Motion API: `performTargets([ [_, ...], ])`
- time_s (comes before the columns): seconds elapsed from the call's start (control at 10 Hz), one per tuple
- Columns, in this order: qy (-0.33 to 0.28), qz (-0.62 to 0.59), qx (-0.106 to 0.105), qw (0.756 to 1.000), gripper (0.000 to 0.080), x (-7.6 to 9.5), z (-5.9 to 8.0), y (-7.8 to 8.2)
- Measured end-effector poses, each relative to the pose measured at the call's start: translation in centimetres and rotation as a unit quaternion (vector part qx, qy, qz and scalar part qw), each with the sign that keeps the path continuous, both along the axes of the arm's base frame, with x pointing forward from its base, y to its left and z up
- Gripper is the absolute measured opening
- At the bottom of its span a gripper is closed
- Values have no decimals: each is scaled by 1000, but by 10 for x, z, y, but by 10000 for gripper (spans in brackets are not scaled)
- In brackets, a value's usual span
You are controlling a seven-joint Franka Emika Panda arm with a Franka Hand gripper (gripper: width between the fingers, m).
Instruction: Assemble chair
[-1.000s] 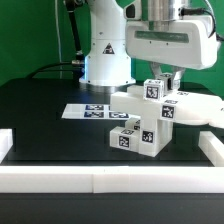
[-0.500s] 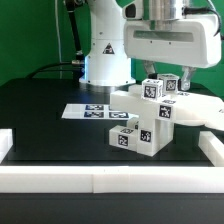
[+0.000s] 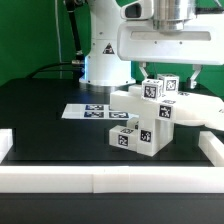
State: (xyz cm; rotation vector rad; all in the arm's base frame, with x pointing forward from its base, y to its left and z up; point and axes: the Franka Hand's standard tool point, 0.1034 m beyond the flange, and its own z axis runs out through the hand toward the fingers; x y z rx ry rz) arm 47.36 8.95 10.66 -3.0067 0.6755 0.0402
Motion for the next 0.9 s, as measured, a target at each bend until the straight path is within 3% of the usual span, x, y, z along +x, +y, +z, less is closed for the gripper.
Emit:
performTargets([
  [0.5, -11, 178, -2, 984, 648, 0, 0, -3],
  [0.7, -12, 196, -1, 980, 392, 0, 0, -3],
  [0.8, -12, 196, -1, 980, 392, 0, 0, -3],
  [0.9, -12, 196, -1, 980, 271, 0, 0, -3],
])
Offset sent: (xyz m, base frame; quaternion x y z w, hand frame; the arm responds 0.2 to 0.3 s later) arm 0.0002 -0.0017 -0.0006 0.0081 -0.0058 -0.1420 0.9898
